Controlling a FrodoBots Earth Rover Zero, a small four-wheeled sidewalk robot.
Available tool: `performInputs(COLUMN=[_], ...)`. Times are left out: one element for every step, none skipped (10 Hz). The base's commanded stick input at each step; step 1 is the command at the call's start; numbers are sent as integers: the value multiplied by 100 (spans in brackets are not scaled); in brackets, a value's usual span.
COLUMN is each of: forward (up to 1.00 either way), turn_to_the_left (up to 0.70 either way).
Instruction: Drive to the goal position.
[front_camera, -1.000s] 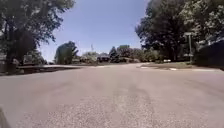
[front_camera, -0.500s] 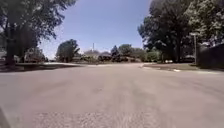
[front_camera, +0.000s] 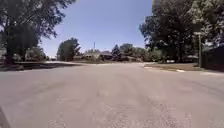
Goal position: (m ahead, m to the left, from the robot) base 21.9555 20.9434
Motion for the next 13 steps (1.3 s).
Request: performInputs(forward=[70,70,70,70,70,70,70,70,70,70,70,70,70], turn_to_the_left=[0,0,0,0,0,0,0,0,0,0,0,0,0])
